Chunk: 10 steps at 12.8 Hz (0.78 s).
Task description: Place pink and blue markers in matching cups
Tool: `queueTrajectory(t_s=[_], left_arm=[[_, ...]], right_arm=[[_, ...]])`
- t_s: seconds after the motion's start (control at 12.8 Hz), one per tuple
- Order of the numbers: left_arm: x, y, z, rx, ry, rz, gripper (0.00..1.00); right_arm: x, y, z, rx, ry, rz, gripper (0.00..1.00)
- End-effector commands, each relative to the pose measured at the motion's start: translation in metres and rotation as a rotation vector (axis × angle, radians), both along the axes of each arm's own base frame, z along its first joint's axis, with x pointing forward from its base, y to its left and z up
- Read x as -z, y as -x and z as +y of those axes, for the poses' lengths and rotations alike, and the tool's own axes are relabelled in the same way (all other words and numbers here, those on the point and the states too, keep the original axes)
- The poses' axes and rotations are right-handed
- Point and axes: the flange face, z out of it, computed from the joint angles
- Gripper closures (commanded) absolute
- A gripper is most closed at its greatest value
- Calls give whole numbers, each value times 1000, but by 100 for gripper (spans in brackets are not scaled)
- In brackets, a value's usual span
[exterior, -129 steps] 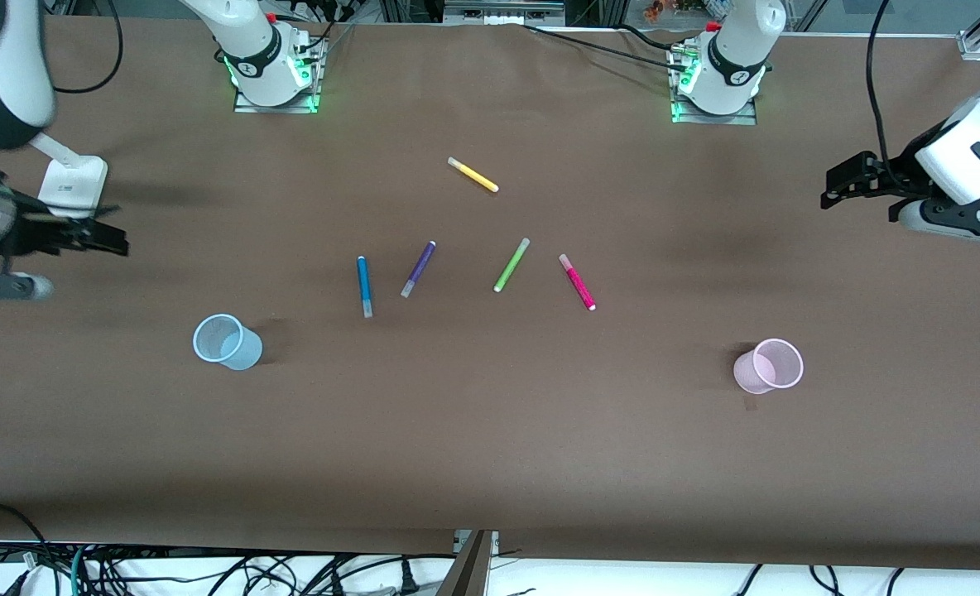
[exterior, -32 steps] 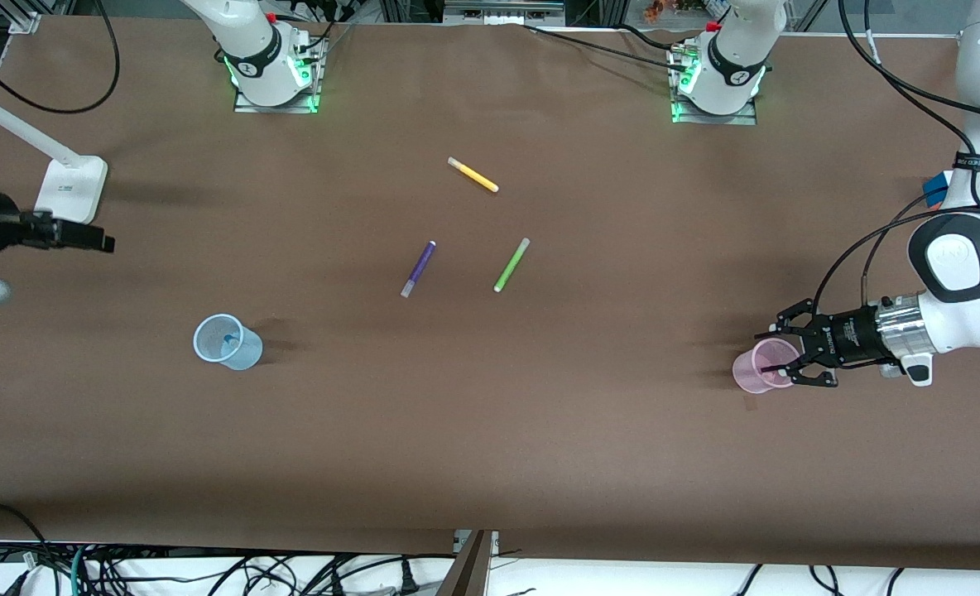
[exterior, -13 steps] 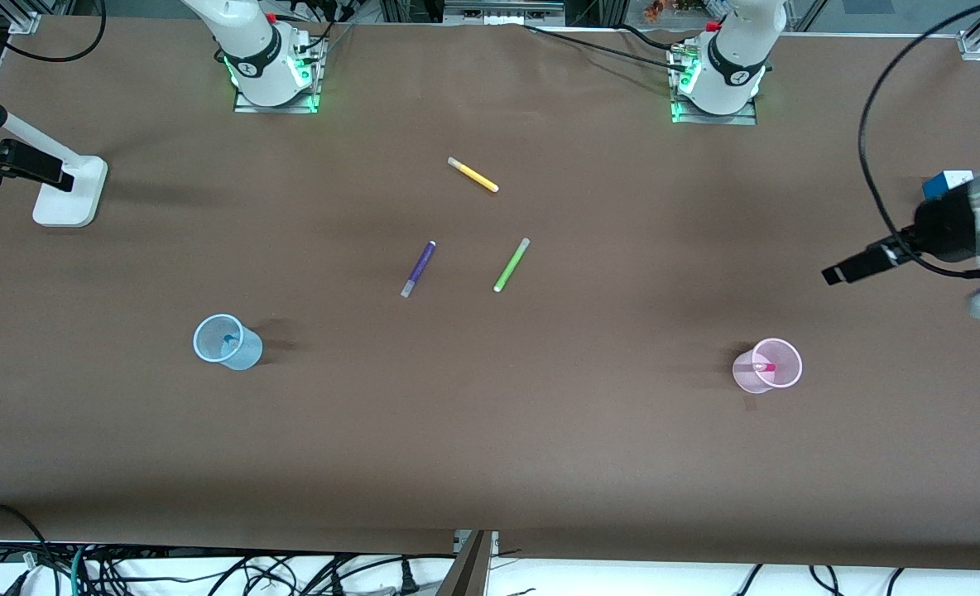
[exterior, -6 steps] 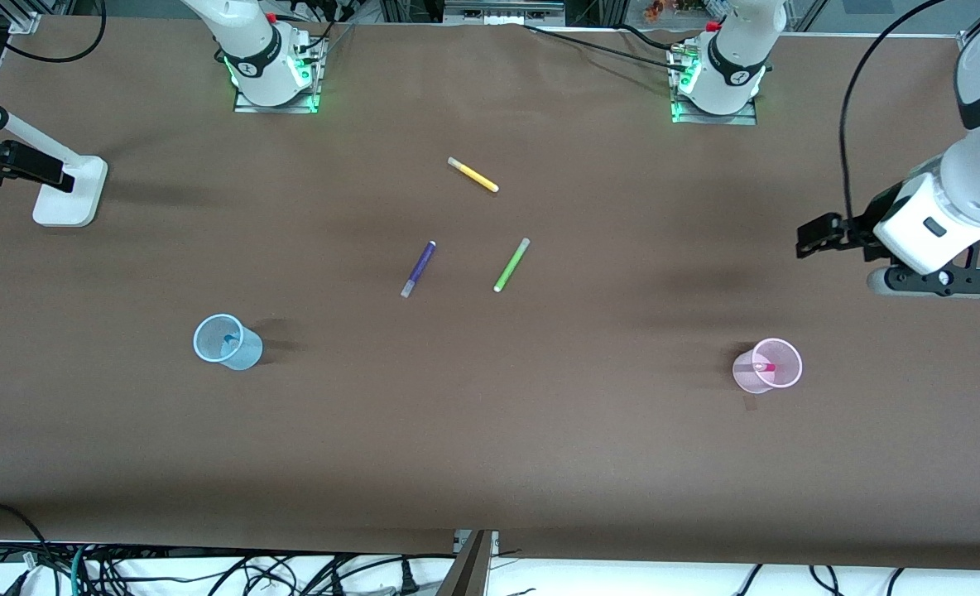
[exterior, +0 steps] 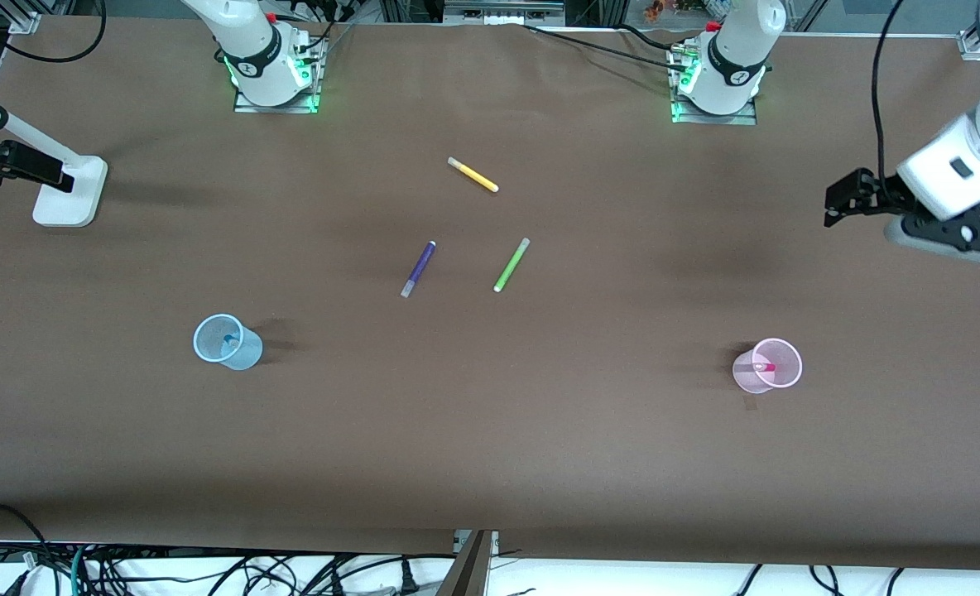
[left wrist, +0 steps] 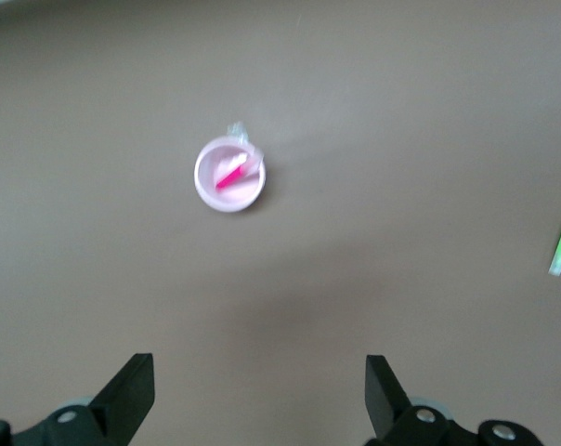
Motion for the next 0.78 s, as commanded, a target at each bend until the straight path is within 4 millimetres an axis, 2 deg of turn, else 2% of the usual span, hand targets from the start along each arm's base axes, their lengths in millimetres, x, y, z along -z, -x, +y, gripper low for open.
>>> queueTrajectory(t_s=[0.0, 0.16, 0.71], left_arm=[[3, 25, -4, 29, -4, 10, 0], [1, 27, 4, 12, -8, 37, 0], [4, 24, -1, -21, -3, 41, 0]], right_arm=[[-5, -1, -2, 7, 16, -5, 0], [-5, -1, -3, 9, 16, -5, 0], [-5, -1, -3, 10, 16, -5, 0]])
